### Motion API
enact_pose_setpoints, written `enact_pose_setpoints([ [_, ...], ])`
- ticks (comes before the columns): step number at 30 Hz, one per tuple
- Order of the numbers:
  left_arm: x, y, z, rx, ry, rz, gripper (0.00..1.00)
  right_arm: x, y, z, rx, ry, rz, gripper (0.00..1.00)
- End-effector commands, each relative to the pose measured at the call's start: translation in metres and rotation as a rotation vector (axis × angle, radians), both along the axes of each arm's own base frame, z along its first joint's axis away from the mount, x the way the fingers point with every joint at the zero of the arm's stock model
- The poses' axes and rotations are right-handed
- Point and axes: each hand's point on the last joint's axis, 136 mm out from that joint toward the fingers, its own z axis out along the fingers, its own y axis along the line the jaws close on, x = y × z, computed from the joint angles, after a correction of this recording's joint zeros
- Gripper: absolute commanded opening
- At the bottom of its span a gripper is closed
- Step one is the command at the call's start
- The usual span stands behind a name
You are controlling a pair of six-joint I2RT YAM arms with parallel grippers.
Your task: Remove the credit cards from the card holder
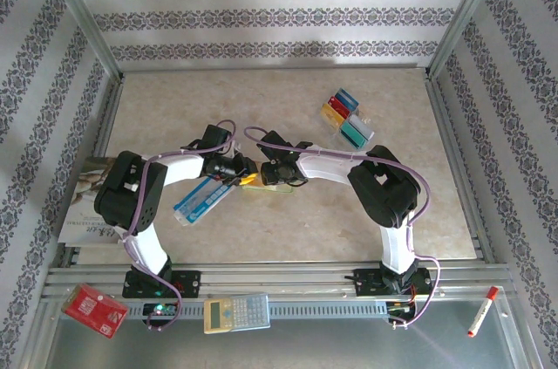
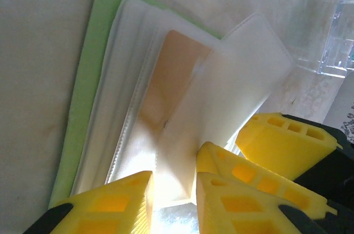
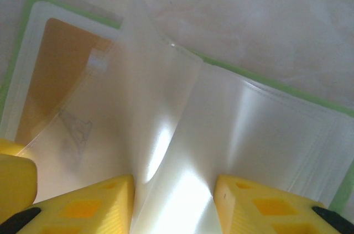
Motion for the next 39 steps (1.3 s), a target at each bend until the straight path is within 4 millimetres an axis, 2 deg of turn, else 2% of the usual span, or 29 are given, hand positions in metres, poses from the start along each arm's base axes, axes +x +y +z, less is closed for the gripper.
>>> enact_pose_setpoints([
  [1, 0.007, -0.009, 0.005, -0.014, -0.022, -0.003, 0.25, -0.022, -0.027, -0.03, -0.083, 0.116, -0.014, 0.46],
  [7, 0.008, -0.008, 0.002, -0.009, -0.012, 0.007, 0.15, -0.02, -0.024, -0.022, -0.062, 0.103, -0.013, 0.46],
  [10, 0.009, -0.007, 0.002, -0.008, -0.014, 0.009, 0.07, -0.015, -0.019, -0.008, -0.024, 0.077, -0.016, 0.47],
  [12, 0.009, -0.008, 0.004, -0.008, -0.02, 0.009, 0.0, -0.01, -0.016, 0.009, 0.02, 0.05, -0.026, 0.49],
  [18, 0.012, -0.012, 0.019, -0.034, -0.066, -0.008, 0.0, 0.006, -0.017, 0.065, 0.179, -0.07, -0.089, 0.59],
  [23, 0.011, -0.018, 0.033, -0.049, -0.116, -0.035, 0.0, 0.012, -0.032, 0.092, 0.246, -0.139, -0.127, 0.59],
  [27, 0.01, -0.032, 0.04, -0.086, -0.149, -0.077, 0.22, 0.016, -0.044, 0.102, 0.27, -0.168, -0.156, 0.59],
  [28, 0.01, -0.036, 0.041, -0.097, -0.154, -0.087, 0.31, 0.016, -0.047, 0.103, 0.271, -0.171, -0.161, 0.59],
  [31, 0.009, -0.048, 0.042, -0.129, -0.165, -0.116, 0.45, 0.017, -0.053, 0.104, 0.273, -0.177, -0.174, 0.59],
  [34, 0.01, -0.06, 0.047, -0.159, -0.184, -0.139, 0.53, 0.017, -0.057, 0.104, 0.272, -0.179, -0.182, 0.58],
  [39, 0.01, -0.077, 0.055, -0.182, -0.206, -0.167, 0.57, 0.019, -0.071, 0.109, 0.268, -0.201, -0.217, 0.58],
])
